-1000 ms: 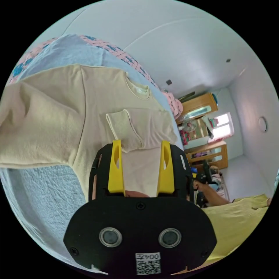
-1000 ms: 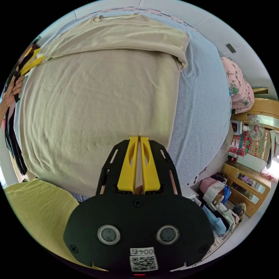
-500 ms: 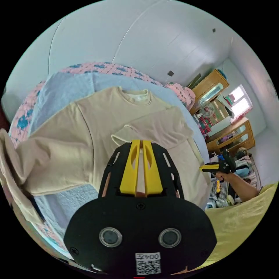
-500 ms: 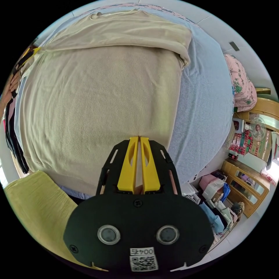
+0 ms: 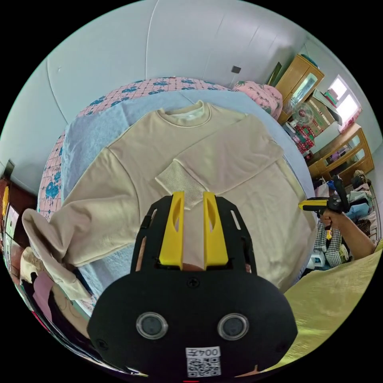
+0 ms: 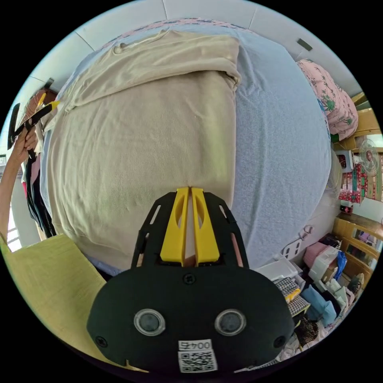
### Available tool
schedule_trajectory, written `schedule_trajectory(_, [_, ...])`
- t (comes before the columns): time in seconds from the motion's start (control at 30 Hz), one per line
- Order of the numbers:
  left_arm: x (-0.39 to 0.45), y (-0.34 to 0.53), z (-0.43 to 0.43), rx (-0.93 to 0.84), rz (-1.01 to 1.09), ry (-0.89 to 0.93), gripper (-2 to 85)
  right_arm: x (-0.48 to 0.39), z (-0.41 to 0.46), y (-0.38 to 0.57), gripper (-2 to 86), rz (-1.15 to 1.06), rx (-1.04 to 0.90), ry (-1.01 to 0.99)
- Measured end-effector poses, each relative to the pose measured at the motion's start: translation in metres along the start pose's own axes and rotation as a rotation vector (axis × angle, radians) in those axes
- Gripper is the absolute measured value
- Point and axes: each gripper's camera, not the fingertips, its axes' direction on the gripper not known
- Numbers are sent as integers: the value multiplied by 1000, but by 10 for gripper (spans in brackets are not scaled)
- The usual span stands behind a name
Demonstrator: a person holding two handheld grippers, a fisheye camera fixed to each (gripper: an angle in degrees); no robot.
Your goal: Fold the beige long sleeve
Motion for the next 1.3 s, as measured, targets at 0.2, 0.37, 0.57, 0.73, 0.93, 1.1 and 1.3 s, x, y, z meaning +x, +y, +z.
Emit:
schedule_trajectory(0.2, [55, -72, 51, 8, 69, 72, 79, 27, -50, 58, 34, 8, 207, -64])
schedule_trajectory(0.37, [131, -165, 114, -21, 218, 69, 86, 80, -110, 81, 45, 118, 507, -25])
schedule_trajectory(0.57, [209, -256, 212, -102, 319, 17, 105, 118, -132, 43, 71, 55, 545, -56])
schedule_trajectory(0.73, [244, -309, 280, -112, 304, -6, 123, 129, -142, 21, 98, -33, 540, -55])
schedule_trajectory(0.93, [268, -347, 353, -172, 341, -39, 125, 149, -160, 14, 96, -134, 545, -100])
schedule_trajectory(1.1, [273, -365, 397, -211, 359, -32, 122, 164, -172, 14, 87, -189, 548, -184])
schedule_trajectory(1.3, [264, -374, 431, -256, 346, -37, 76, 164, -186, 17, 85, -300, 572, -270])
